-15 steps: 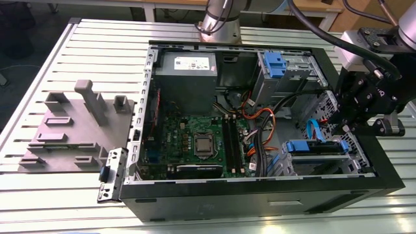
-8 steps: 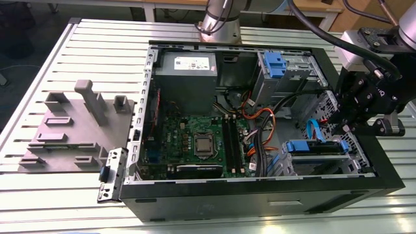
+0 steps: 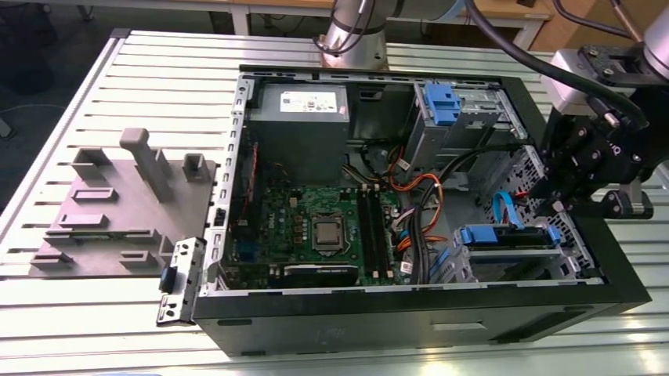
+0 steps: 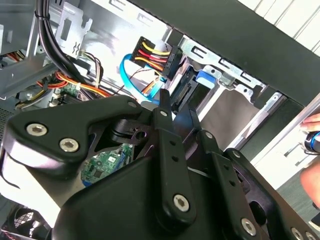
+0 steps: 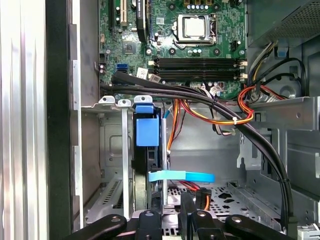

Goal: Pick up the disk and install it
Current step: 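Insert the second disk wire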

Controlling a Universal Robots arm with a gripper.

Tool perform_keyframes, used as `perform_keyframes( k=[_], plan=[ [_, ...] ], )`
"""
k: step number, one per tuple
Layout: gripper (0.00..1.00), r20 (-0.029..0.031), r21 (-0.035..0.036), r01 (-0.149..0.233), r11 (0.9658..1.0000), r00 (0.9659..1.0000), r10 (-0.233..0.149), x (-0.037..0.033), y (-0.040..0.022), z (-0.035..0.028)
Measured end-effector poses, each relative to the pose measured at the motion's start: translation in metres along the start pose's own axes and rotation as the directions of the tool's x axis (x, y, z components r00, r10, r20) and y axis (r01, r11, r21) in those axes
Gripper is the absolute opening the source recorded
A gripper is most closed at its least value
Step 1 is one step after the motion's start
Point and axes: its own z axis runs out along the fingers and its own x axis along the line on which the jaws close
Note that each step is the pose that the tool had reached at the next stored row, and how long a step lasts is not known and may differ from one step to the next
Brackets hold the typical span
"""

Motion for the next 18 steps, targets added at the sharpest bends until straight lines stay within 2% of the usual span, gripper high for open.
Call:
perform_keyframes(
  k=[4,10,15,18],
  plan=[
    [0.3,0.0,0.0,0.0,1.0,1.0,0.0,-0.001,-0.0025,0.0003],
    [0.3,0.0001,0.0,0.0,1.0,1.0,0.0,-0.0063,-0.0031,0.0009],
    [0.3,-0.0001,0.0,0.0,1.0,1.0,0.0,-0.0071,-0.0079,0.0017],
    [0.3,0.0,0.0,0.0,1.0,1.0,0.0,-0.0084,-0.0086,0.0022]
  ],
)
